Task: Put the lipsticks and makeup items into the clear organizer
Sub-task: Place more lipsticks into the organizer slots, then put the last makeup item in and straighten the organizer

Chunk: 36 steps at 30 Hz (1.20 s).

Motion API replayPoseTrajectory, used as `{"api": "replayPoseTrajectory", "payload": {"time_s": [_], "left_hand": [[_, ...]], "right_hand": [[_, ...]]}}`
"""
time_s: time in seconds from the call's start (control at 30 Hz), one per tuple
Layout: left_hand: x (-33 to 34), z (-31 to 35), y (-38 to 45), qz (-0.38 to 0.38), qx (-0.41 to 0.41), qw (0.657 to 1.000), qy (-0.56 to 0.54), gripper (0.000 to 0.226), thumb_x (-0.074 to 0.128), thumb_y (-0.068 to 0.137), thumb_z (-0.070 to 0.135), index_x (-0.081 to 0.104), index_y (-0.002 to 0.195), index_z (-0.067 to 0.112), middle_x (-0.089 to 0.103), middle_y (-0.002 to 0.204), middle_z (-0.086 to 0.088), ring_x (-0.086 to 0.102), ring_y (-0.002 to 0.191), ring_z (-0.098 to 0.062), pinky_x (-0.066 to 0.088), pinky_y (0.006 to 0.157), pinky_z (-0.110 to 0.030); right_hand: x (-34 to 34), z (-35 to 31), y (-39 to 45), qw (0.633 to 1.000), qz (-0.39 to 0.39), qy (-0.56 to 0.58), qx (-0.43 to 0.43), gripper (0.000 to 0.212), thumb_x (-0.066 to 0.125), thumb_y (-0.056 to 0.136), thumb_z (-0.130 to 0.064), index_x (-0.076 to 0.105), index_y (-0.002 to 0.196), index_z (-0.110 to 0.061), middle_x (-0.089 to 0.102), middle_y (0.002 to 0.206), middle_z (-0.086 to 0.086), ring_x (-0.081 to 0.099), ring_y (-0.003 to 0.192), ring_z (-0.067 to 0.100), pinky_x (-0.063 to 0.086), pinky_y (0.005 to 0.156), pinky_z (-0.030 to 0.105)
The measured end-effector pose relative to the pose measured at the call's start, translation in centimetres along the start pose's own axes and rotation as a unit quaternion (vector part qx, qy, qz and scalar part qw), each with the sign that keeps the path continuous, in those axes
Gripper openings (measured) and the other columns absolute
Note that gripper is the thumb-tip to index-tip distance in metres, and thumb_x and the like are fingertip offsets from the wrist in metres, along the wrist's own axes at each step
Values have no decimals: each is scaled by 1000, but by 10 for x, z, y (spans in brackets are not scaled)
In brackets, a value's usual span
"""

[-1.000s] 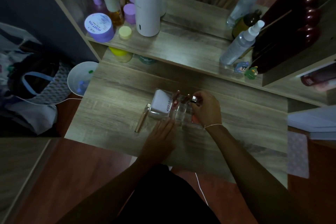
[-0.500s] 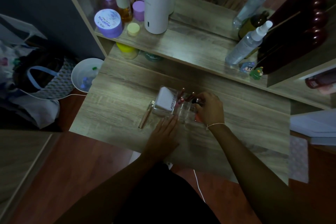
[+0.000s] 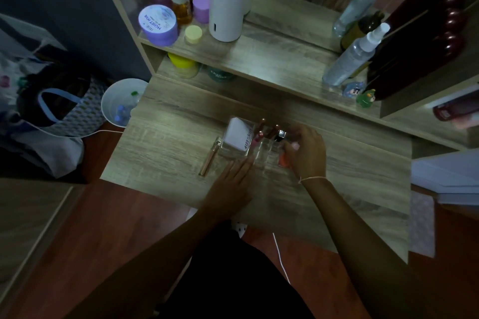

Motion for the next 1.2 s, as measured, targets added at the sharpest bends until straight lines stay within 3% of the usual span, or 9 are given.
{"api": "replayPoseTrajectory", "payload": {"time_s": [0.1, 0.17, 0.27, 0.37, 0.5, 0.63, 0.77, 0.87, 1.2], "left_hand": [[-7, -6, -12, 66, 23, 997, -36, 61, 42, 89, 28, 34, 141, -2, 35, 149, -23, 29, 139, -38, 28, 111, -56], [-8, -17, -24, 102, 16, 993, -58, 58, 40, 91, 27, 31, 141, -2, 36, 147, -24, 29, 138, -38, 30, 109, -55], [-11, -46, -42, 141, -36, 988, -52, 56, 34, 96, 30, 28, 142, -1, 29, 149, -24, 30, 138, -38, 25, 114, -50], [-21, -83, -56, 164, -130, 977, -45, 58, 24, 99, 39, 26, 143, 1, 28, 150, -24, 28, 139, -37, 17, 116, -47], [-27, -129, -66, 162, -250, 954, -42, 65, 30, 97, 42, 16, 148, 4, 16, 156, -22, 14, 145, -32, 11, 116, -46], [-20, -161, -78, 142, -309, 940, -35, 65, 37, 99, 40, 14, 148, 4, 13, 157, -21, 12, 145, -32, 13, 117, -50], [-18, -164, -66, 109, -289, 951, -31, 67, 25, 98, 47, 20, 146, 1, 14, 156, -24, 14, 144, -36, 12, 117, -50], [-12, -170, -72, 122, -298, 946, -30, 67, 23, 96, 48, 25, 145, 1, 21, 154, -25, 18, 143, -36, 15, 116, -50], [-6, -173, -76, 165, -294, 940, -46, 62, 36, 97, 44, 25, 145, 7, 25, 154, -21, 19, 144, -31, 15, 118, -46]], "right_hand": [[-2, -13, -20, 997, 60, 36, -17, 24, 68, 80, -15, 61, 102, -17, 63, 96, 6, 56, 93, 24, 45, 84, 40], [2, -25, -31, 996, 56, 63, -35, 21, 67, 81, -14, 61, 100, -19, 62, 92, 4, 55, 88, 22, 44, 79, 36], [16, -47, -42, 994, 20, 93, -55, 14, 65, 85, -16, 62, 99, -17, 65, 95, 3, 58, 87, 19, 44, 78, 32], [36, -77, -48, 988, -19, 119, -95, 16, 64, 85, -11, 64, 102, -10, 66, 95, 9, 61, 86, 26, 49, 76, 39], [66, -106, -54, 980, -103, 87, -148, 13, 58, 89, -13, 62, 101, -7, 66, 91, 15, 63, 83, 32, 50, 72, 40], [101, -123, -60, 972, -184, 43, -137, 33, 54, 89, -14, 56, 122, -10, 65, 104, 17, 63, 96, 31, 51, 84, 41], [111, -116, -53, 966, -236, -10, -104, 44, 53, 89, -17, 46, 132, -12, 62, 116, 18, 61, 105, 34, 49, 91, 46], [125, -118, -57, 966, -227, -50, -113, 34, 50, 91, -22, 51, 123, -12, 59, 122, 17, 60, 105, 35, 50, 88, 46], [147, -132, -57, 965, -178, -94, -170, 26, 49, 93, -19, 53, 115, -7, 55, 103, 20, 57, 89, 36, 52, 71, 43]]}}
Point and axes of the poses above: each hand's wrist, its own y-axis towards the middle knuckle, its own x-axis out of the palm, z = x × y, the point moved 2 cm from there along y, towards the middle knuckle
